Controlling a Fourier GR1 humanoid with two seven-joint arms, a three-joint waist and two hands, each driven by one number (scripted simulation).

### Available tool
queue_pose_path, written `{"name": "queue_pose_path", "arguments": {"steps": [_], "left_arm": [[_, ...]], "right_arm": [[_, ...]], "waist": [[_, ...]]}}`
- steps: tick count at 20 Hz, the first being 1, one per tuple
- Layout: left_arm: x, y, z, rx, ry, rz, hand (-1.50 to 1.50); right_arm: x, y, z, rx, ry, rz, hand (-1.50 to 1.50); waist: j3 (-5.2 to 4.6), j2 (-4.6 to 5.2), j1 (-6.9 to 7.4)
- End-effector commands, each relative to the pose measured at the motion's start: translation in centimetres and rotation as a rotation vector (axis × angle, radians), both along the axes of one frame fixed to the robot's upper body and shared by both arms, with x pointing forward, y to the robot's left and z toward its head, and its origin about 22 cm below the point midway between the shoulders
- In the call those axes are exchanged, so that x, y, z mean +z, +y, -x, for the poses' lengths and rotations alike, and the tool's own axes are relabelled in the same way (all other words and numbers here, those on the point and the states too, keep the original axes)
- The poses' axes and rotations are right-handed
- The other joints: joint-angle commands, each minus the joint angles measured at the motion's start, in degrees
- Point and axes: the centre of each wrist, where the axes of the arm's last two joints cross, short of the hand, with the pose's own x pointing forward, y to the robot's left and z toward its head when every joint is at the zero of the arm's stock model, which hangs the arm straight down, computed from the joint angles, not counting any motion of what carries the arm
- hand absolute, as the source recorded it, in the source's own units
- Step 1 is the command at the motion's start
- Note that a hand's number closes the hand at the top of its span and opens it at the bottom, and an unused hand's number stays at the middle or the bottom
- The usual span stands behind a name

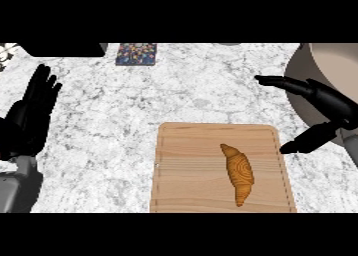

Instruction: Pick the croissant from the cutting board and place it in the pot

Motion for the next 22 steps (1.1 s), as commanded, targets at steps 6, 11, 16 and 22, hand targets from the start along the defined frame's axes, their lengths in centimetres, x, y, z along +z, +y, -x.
{"name": "queue_pose_path", "arguments": {"steps": [6,11,16,22], "left_arm": [[-0.9,0.3,1.1,-0.004,0.019,-0.016,0.0],[-0.7,-0.2,0.6,-0.009,-0.009,-0.005,0.0],[0.6,-0.5,1.4,0.009,0.005,-0.001,0.0],[-1.5,0.5,-0.3,0.013,0.004,0.015,0.0]], "right_arm": [[2.8,7.0,2.6,0.145,0.091,0.537,-1.5],[2.8,9.0,2.7,0.143,0.142,0.709,-1.5],[2.8,12.3,6.1,0.151,0.182,0.736,-1.5],[-0.8,11.9,6.8,0.145,0.227,0.739,-1.5]], "waist": [[-0.1,-0.33,-0.17],[0.01,0.13,0.07],[0.04,0.02,-0.16],[0.06,0.19,-0.3]]}}
